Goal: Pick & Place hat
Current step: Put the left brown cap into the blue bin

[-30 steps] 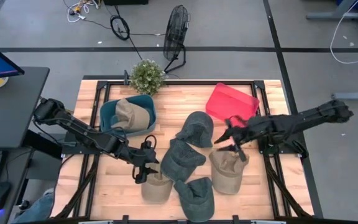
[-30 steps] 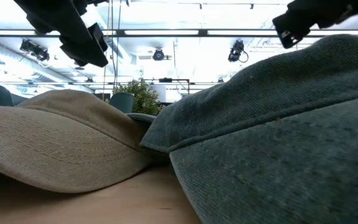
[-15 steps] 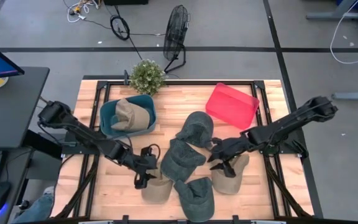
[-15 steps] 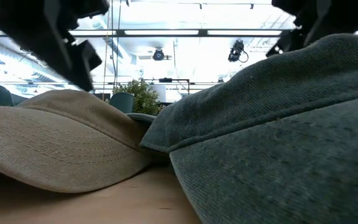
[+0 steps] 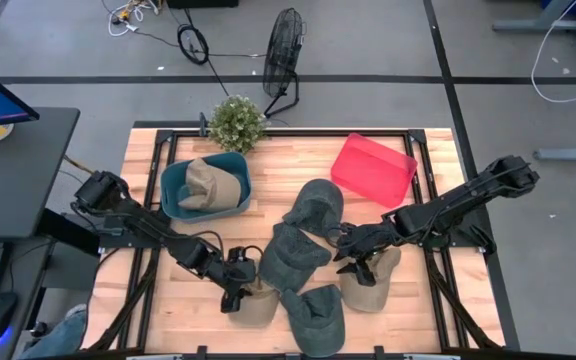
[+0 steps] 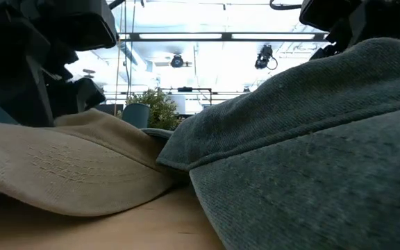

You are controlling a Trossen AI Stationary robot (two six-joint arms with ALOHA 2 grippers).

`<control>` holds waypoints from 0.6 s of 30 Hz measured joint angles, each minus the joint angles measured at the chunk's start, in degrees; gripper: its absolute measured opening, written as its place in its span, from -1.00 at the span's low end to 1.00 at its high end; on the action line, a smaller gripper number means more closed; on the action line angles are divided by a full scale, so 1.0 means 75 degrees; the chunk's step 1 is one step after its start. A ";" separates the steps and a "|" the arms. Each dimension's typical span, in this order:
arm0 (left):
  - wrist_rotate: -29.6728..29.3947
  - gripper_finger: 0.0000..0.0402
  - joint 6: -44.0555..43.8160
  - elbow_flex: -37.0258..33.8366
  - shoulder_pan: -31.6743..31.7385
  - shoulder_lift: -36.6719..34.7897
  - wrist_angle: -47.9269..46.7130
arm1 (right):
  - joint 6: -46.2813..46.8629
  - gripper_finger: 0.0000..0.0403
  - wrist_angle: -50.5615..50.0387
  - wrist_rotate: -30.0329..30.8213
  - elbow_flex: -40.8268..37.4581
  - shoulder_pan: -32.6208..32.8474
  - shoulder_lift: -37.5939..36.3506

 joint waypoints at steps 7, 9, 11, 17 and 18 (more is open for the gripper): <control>0.0031 -0.59 -0.0064 0.0001 -0.0003 -0.0003 -0.0014 | -0.0115 -0.13 0.0000 0.0009 0.0000 0.0000 -0.0002; 0.0028 -0.80 -0.0258 0.0057 -0.0003 -0.0003 -0.0094 | -0.0229 -0.13 0.0000 0.0023 0.0000 0.0000 -0.0003; 0.0014 -0.94 -0.0325 0.0154 -0.0021 -0.0081 -0.0183 | -0.0259 -0.13 0.0003 0.0029 0.0000 -0.0003 -0.0003; -0.0570 -0.94 -0.0879 0.0751 -0.0086 -0.0542 -0.1327 | -0.0262 -0.13 0.0062 0.0033 0.0000 -0.0006 -0.0006; -0.0810 -0.95 -0.1065 0.0887 -0.0121 -0.0655 -0.1837 | -0.0263 -0.13 0.0071 0.0035 0.0000 -0.0009 -0.0006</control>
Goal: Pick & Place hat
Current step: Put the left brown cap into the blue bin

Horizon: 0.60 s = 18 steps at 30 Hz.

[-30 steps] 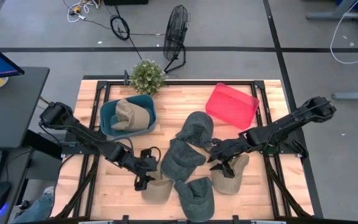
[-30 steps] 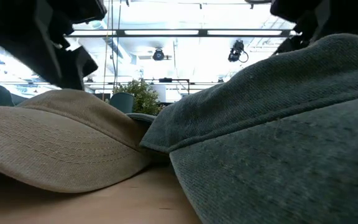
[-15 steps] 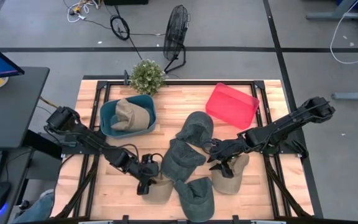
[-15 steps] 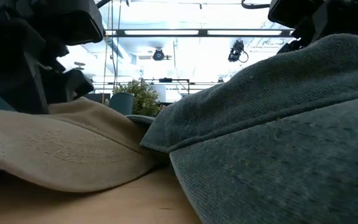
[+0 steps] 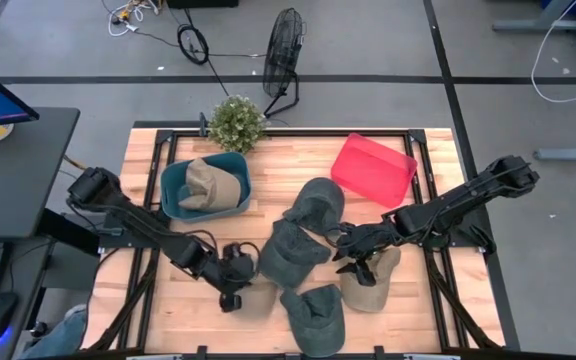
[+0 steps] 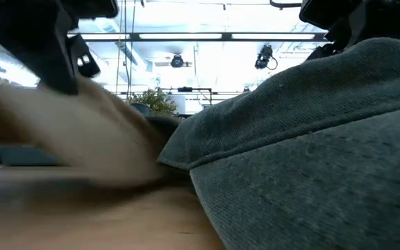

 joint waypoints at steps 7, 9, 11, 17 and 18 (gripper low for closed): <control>-0.1520 -0.95 -0.1520 0.1393 -0.0248 -0.0549 -0.3405 | -0.0066 -0.13 0.0103 0.0123 0.0000 0.0000 0.0000; -0.1746 -0.94 -0.1847 0.1903 -0.0315 -0.0552 -0.4255 | -0.0167 -0.13 0.0156 0.0128 0.0000 0.0000 0.0000; -0.1915 -0.95 -0.2175 0.2415 -0.0345 -0.0552 -0.5028 | -0.0178 -0.13 0.0189 0.0125 0.0000 0.0000 0.0000; -0.2280 -0.96 -0.3288 0.3479 -0.0246 -0.0552 -0.6937 | -0.0178 -0.13 0.0294 0.0125 0.0000 0.0000 0.0000; -0.2314 -0.95 -0.3446 0.3609 -0.0220 -0.0552 -0.7250 | -0.0190 -0.13 0.0303 0.0122 0.0000 0.0000 0.0000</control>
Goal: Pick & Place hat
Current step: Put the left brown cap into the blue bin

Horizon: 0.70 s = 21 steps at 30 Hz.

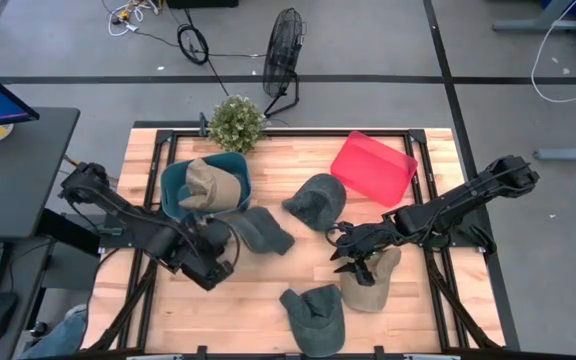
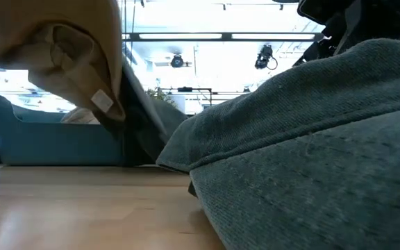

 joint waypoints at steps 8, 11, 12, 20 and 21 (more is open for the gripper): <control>-0.0017 -0.96 -0.0042 0.0833 -0.0033 -0.0003 0.0368 | -0.0512 -0.13 0.0060 0.0002 0.0000 0.0000 0.0000; -0.0007 -0.96 0.0673 0.0884 -0.0079 0.0012 0.1126 | -0.0767 -0.13 0.0144 0.0003 0.0000 0.0000 0.0000; -0.0014 -0.96 0.0710 0.0930 -0.0078 0.0011 0.1163 | -0.0863 -0.13 0.0165 0.0019 0.0000 0.0000 0.0000; -0.0420 -0.96 0.0720 0.1246 -0.0070 0.0009 0.0946 | -0.1177 -0.13 0.0186 0.0178 0.0000 0.0000 0.0000; -0.0420 -0.96 0.0864 0.1331 -0.0108 0.0009 0.1142 | -0.1177 -0.13 0.0186 0.0182 0.0000 0.0000 0.0000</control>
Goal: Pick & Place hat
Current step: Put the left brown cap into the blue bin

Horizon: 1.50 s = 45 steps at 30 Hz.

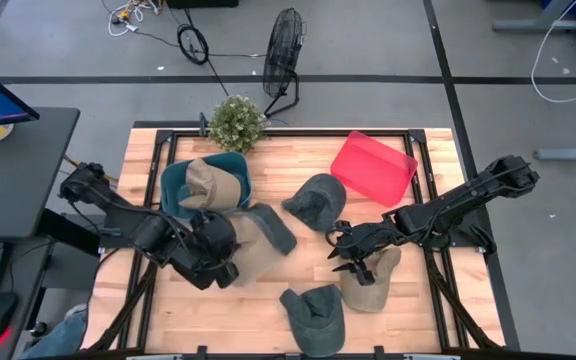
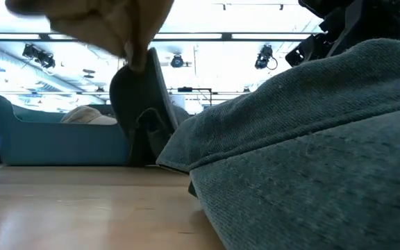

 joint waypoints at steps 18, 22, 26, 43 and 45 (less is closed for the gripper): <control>-0.2980 -0.96 -0.2956 0.0058 0.0673 -0.0073 -0.2958 | -0.0350 -0.13 0.0149 0.0008 0.0000 0.0000 0.0000; -0.2908 -0.96 -0.2738 -0.0698 0.1521 -0.0405 -0.2660 | -0.0351 -0.13 0.0148 0.0008 0.0000 0.0000 0.0000; -0.2737 -0.96 -0.3850 -0.1753 0.2315 -0.0316 -0.2744 | -0.0354 -0.13 0.0207 0.0008 0.0000 0.0000 0.0000; -0.2826 -0.93 -0.5402 -0.6548 0.3494 -0.0347 0.2631 | -0.0359 -0.13 0.0338 0.0008 0.0000 0.0000 0.0000; -0.2677 -0.90 -0.5397 -0.6929 0.3492 -0.0347 0.3082 | -0.0359 -0.13 0.0341 0.0008 0.0000 0.0000 0.0000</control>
